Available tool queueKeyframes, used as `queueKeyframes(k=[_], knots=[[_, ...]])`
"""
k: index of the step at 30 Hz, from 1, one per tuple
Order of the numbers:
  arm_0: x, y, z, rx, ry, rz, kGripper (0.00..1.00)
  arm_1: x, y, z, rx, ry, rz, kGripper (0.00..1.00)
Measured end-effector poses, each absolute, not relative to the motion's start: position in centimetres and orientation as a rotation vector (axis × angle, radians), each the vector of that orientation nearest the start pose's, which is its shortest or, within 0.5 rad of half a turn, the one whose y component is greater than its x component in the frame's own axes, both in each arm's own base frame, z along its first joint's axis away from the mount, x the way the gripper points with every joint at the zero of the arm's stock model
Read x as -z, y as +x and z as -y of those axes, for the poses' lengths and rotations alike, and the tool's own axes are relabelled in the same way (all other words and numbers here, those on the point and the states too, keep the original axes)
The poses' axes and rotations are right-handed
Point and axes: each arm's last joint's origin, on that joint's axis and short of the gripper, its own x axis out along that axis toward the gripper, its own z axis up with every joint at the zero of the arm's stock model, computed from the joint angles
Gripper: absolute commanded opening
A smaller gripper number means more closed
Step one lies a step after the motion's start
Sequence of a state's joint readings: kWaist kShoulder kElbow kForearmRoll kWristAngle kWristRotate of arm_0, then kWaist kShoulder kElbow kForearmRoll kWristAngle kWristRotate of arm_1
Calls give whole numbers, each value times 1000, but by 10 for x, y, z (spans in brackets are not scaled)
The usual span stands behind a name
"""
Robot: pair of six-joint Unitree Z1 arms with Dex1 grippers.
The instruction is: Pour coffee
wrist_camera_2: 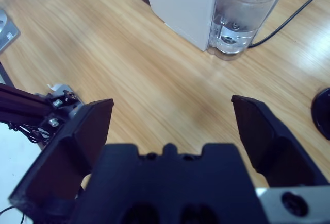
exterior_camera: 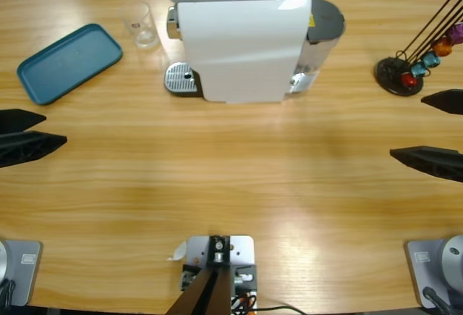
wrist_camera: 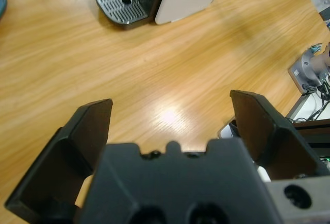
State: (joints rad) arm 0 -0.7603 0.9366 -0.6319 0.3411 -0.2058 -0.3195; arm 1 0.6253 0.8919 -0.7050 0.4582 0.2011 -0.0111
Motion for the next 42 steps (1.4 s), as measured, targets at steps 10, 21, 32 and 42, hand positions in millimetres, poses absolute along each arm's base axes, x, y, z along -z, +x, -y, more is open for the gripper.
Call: queueKeyframes(k=[10, 21, 32, 42], knots=[[-301, 64, 76, 867, -92, -714, 890, -319, 77, -68, -801, -156, -653, 1000], [-322, 110, 111, 919, -522, -652, 895, -312, 101, -82, -748, -190, -716, 1000], [-343, 213, 145, 938, -743, -779, 761, -310, 109, -86, -720, -190, -665, 985], [-332, 257, 169, 910, -799, -869, 734, -306, 106, -83, -716, -192, -666, 977]])
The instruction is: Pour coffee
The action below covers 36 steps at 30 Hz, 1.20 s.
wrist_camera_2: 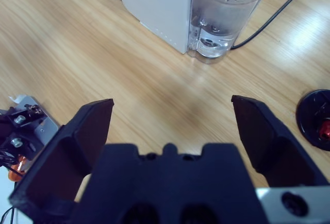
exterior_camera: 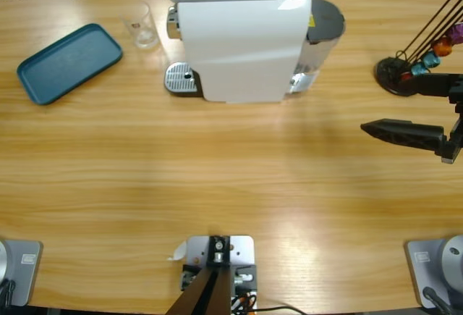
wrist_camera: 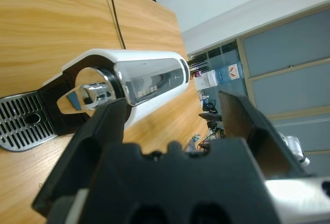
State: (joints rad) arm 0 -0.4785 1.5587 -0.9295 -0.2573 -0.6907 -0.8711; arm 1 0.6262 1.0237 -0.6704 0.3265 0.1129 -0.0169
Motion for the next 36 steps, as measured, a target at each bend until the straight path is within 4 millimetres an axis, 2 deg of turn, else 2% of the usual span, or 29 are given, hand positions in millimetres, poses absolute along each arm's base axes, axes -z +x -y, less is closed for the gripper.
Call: queueKeyframes(k=[5, 10, 16, 29, 36], knots=[[-323, 262, 172, 894, -835, -925, 734, -303, 105, -83, -715, -193, -672, 977], [-314, 269, 180, 966, -888, -1008, 734, -302, 105, -82, -715, -194, -673, 977], [-310, 276, 185, 1008, -894, -1017, 731, -303, 104, -82, -715, -193, -672, 973], [-307, 284, 175, 989, -911, -1015, 733, -305, 101, -80, -717, -188, -651, 945], [-293, 293, 178, 961, -921, -1052, 732, -305, 101, -80, -717, -188, -650, 944]])
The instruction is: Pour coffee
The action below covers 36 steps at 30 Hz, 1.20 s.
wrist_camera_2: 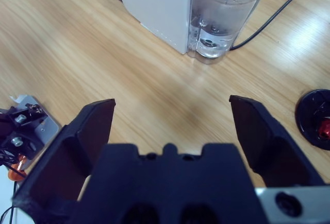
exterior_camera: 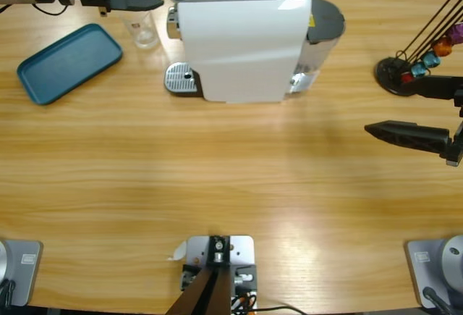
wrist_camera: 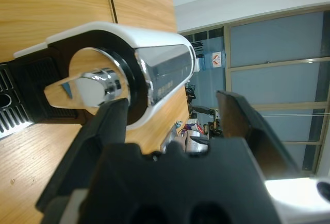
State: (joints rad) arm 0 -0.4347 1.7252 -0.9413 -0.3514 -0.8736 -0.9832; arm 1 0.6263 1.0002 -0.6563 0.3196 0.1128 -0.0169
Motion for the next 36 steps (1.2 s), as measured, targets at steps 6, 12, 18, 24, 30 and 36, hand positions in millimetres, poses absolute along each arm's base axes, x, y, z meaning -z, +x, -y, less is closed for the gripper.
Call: queueKeyframes(k=[6, 12, 18, 24, 30, 36], knots=[[-297, 301, 181, 970, -919, -1037, 729, -305, 101, -80, -717, -188, -650, 936], [-300, 308, 184, 982, -916, -1025, 678, -305, 101, -80, -717, -188, -650, 931], [-298, 310, 186, 982, -916, -1032, 651, -305, 101, -80, -717, -187, -649, 931], [-298, 309, 188, 988, -913, -1036, 418, -305, 101, -80, -717, -187, -647, 896], [-298, 308, 189, 991, -912, -1037, 0, -305, 101, -80, -717, -187, -647, 595], [-293, 311, 190, 983, -914, -1049, 0, -304, 101, -80, -717, -187, -648, 467]])
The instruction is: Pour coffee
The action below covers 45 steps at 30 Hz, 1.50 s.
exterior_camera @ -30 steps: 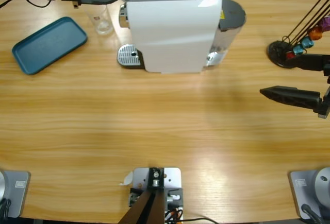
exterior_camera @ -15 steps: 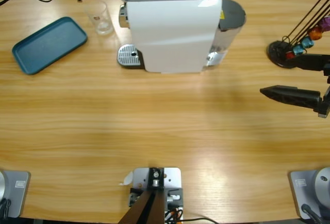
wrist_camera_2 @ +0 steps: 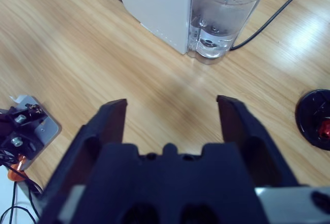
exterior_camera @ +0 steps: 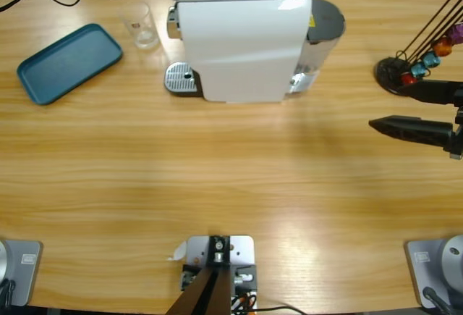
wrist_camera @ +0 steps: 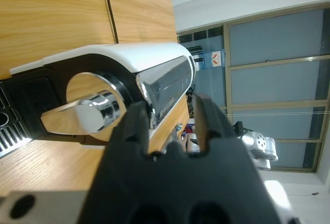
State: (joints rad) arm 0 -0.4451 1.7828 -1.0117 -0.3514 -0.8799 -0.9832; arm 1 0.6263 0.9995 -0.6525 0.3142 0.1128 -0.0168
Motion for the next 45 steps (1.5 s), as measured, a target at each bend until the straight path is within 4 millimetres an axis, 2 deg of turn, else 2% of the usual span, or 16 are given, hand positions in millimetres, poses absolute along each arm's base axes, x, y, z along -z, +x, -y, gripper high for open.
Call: queueKeyframes(k=[9, 18, 22, 24, 28, 32, 33, 34, 35, 36, 37, 38, 39, 41, 44, 45], knots=[[-286, 314, 190, 974, -918, -1068, 0, -304, 101, -80, -717, -187, -647, 468], [-287, 313, 190, 975, -916, -1072, 0, -304, 101, -80, -717, -186, -647, 471], [-293, 315, 191, 968, -918, -1082, 0, -304, 101, -80, -717, -186, -647, 471], [-303, 318, 193, 981, -914, -1067, 0, -304, 101, -80, -717, -186, -647, 471], [-346, 313, 201, 1074, -884, -978, 0, -304, 101, -80, -717, -186, -644, 481], [-358, 311, 201, 1083, -867, -971, 0, -305, 100, -79, -718, -185, -640, 496], [-361, 311, 201, 1076, -855, -977, 0, -305, 100, -79, -718, -184, -639, 563], [-365, 309, 200, 1063, -839, -973, 60, -305, 100, -79, -718, -183, -638, 655], [-369, 307, 198, 1042, -821, -963, 239, -305, 99, -79, -717, -179, -637, 677], [-374, 303, 195, 1014, -801, -948, 283, -305, 99, -79, -715, -172, -635, 701], [-380, 299, 191, 983, -778, -925, 369, -305, 99, -79, -713, -163, -634, 715], [-388, 292, 187, 944, -746, -898, 384, -306, 99, -79, -710, -153, -634, 771], [-396, 284, 183, 902, -701, -865, 396, -306, 99, -79, -700, -142, -632, 779], [-414, 262, 175, 801, -564, -802, 508, -308, 99, -76, -667, -124, -624, 754], [-441, 226, 158, 642, -332, -692, 555, -309, 98, -73, -625, -112, -613, 752], [-450, 213, 151, 587, -259, -652, 653, -309, 97, -72, -614, -107, -612, 752]])
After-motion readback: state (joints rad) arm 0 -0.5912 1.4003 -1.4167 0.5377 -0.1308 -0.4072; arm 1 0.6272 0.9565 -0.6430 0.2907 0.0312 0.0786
